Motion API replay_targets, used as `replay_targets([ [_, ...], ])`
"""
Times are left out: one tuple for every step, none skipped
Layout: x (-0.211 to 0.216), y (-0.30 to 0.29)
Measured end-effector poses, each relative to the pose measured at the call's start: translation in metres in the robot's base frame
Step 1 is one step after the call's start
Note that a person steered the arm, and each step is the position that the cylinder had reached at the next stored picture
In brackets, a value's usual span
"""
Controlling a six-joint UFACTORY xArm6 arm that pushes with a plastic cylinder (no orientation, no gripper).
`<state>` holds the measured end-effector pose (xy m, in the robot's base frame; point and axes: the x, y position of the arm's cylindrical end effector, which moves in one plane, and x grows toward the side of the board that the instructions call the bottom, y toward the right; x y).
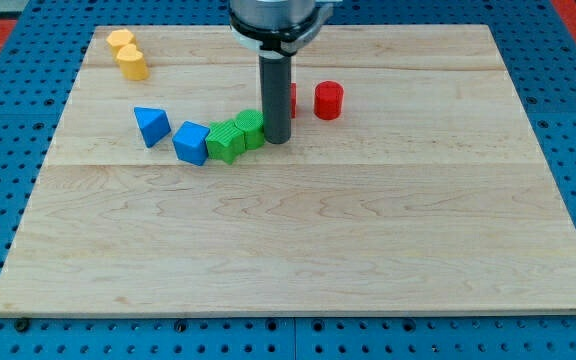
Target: Push the blue cube diagonal to blue triangle
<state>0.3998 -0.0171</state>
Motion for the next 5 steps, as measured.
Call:
replay_targets([
  [-0.043,-0.009],
  [-0.066,-0.081],
  [-0.066,-0.146],
  [-0.046,-0.159],
  [-0.011,-0.103],
])
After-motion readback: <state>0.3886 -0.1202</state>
